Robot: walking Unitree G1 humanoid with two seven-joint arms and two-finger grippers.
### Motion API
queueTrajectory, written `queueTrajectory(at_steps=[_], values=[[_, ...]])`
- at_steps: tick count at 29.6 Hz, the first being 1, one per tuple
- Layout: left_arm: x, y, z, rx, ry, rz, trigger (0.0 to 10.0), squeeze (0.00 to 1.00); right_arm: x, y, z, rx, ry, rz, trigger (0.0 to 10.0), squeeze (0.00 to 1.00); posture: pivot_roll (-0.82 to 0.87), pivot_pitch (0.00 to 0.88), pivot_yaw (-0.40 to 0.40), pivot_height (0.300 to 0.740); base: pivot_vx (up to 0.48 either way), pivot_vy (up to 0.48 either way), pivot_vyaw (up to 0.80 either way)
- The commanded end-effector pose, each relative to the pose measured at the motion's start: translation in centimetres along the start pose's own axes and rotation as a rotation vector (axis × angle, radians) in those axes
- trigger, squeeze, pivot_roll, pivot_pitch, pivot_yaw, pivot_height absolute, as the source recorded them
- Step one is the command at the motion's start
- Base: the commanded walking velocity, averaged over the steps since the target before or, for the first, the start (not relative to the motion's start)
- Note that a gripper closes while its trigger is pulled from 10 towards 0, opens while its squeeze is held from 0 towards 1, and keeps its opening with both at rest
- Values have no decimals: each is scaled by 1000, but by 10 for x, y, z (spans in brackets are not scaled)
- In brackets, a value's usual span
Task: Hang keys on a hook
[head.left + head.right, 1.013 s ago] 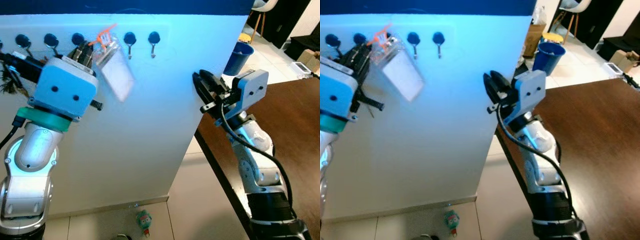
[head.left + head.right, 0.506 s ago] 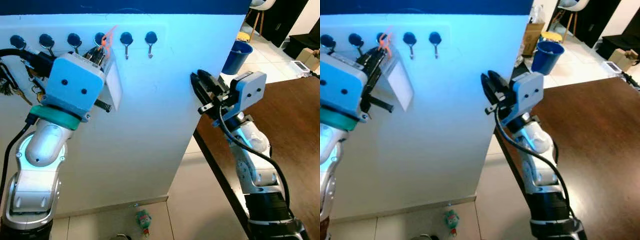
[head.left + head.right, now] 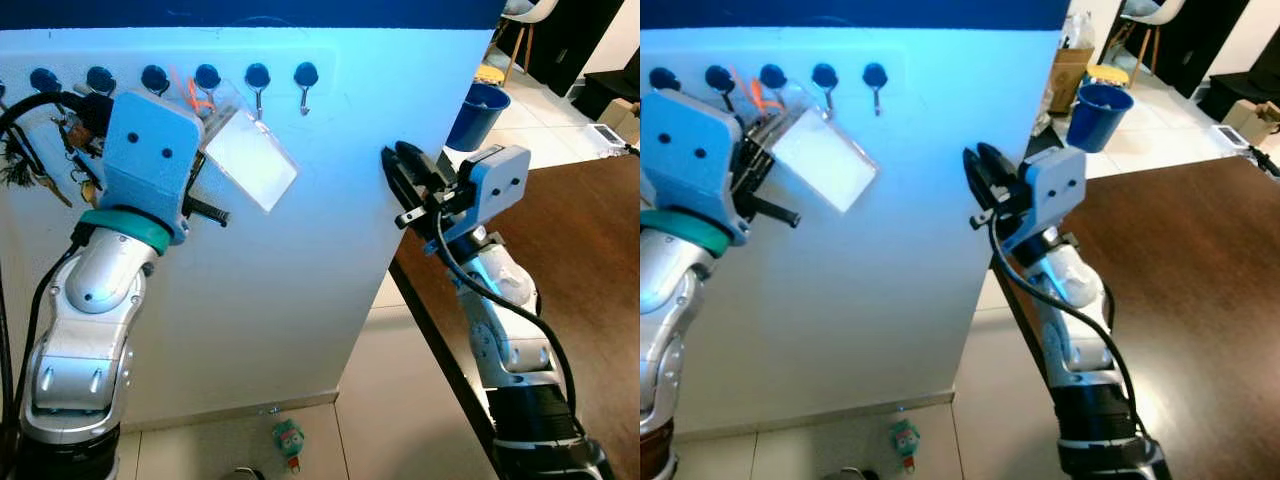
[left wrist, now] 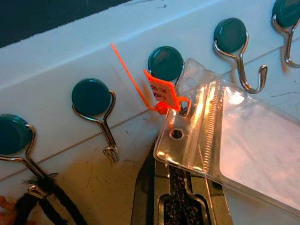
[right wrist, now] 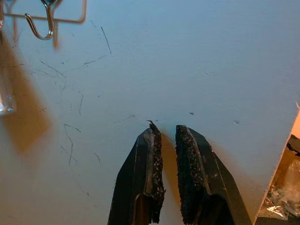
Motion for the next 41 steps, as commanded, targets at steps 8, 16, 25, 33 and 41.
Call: queueTrajectory(at_steps=[8,16,25,33,41], values=[[1,-4,4,-13,-6,89,10000,1000,-2,-2,-1,-6,0,-7,10000,0,107,0,64,740,0,0,0],[-7,7,12,35,34,163,10000,0,-1,-2,-1,-7,-3,-6,10000,0,106,0,63,740,0,0,0],[-9,-7,35,-64,-18,54,10000,0,0,-3,-1,-9,2,-8,10000,0,116,0,59,740,0,0,0],[-10,-8,34,-65,-3,70,10000,0,-1,-3,-2,-9,5,-9,10000,0,110,0,58,740,0,0,0],[-29,-2,36,-12,140,-180,10000,0,0,-4,-1,-13,4,-3,10000,0,115,0,57,740,0,0,0]])
Point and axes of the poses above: a point about 5 cm out from each wrist's last joint towards the gripper, its own z axis pointing back from the gripper into the wrist, its own y axis along the axis of the wrist's last joint, x = y × z, the point moved 2 cm from there along -z, pointing out of the wrist towards the gripper, and after that the axes turned 11 degrees about z, right-handed, at the moved point
